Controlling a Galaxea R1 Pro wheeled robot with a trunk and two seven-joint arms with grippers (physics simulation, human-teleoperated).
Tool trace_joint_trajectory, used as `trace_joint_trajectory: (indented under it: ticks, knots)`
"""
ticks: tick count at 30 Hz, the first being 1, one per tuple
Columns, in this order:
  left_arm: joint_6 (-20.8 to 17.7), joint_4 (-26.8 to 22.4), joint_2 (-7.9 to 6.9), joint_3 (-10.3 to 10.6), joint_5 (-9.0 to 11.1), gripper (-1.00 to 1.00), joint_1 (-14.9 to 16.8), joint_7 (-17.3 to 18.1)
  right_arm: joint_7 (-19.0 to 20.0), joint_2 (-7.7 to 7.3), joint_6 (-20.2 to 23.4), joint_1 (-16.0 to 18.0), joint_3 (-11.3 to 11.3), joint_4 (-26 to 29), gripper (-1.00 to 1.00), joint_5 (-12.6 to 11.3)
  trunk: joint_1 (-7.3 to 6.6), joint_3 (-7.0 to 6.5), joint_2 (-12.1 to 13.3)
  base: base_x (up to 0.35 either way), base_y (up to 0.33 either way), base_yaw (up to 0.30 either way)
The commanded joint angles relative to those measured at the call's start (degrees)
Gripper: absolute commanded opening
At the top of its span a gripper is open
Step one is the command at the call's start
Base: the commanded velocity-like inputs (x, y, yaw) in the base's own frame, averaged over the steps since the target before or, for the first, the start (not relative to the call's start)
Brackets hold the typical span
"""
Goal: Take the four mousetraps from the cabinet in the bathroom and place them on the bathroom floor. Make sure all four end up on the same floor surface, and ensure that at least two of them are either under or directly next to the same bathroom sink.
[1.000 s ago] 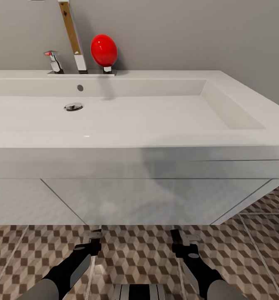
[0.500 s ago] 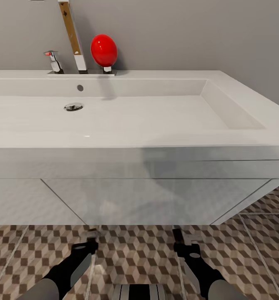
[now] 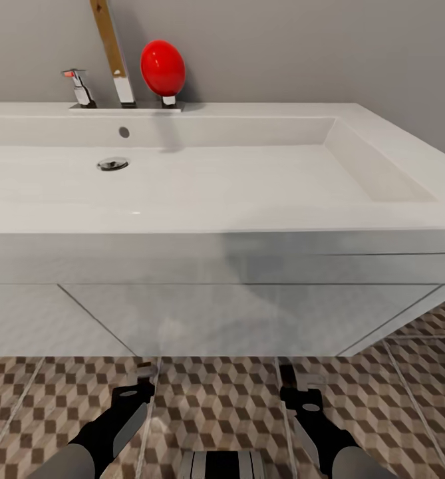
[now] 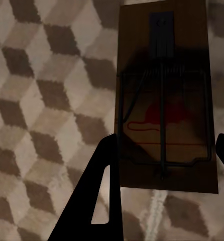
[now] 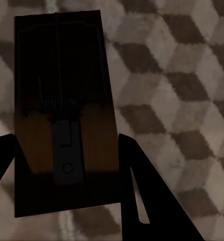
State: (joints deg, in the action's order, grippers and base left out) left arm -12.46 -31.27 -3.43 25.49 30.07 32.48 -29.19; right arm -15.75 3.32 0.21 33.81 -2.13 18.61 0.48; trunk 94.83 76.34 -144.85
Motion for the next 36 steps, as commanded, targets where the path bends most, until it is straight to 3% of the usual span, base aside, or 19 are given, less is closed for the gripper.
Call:
trace_joint_trajectory:
  ticks: [1, 5, 27, 36]
  knots:
    - [-0.3, -0.15, -0.09, 0.5, 0.27, -1.0, 0.04, -0.48, -0.39, 0.0, -0.03, 0.03, -0.24, -0.01, -1.0, -0.12, 0.01, 0.27, -0.03, 0.0, 0.0, 0.0]
    - [-0.29, -0.22, -0.12, 0.49, 0.22, -1.0, 0.04, -0.47, -0.41, -0.01, -0.04, 0.03, -0.26, -0.05, -1.0, -0.12, 0.11, 1.15, -0.09, 0.0, 0.0, 0.0]
    - [-0.29, -0.37, -0.13, 0.52, 0.08, -1.0, 0.04, -0.43, -0.42, -0.32, -0.04, 0.03, -0.25, 0.02, -1.0, -0.48, 0.11, 1.15, -0.09, 0.0, 0.0, 0.0]
    - [-0.29, -0.37, -0.08, 0.56, 0.08, -1.0, 0.04, -0.43, -0.42, -0.34, -0.04, 0.03, -0.24, 0.03, -1.0, -0.56, 0.35, 3.15, -0.21, 0.0, 0.0, 0.0]
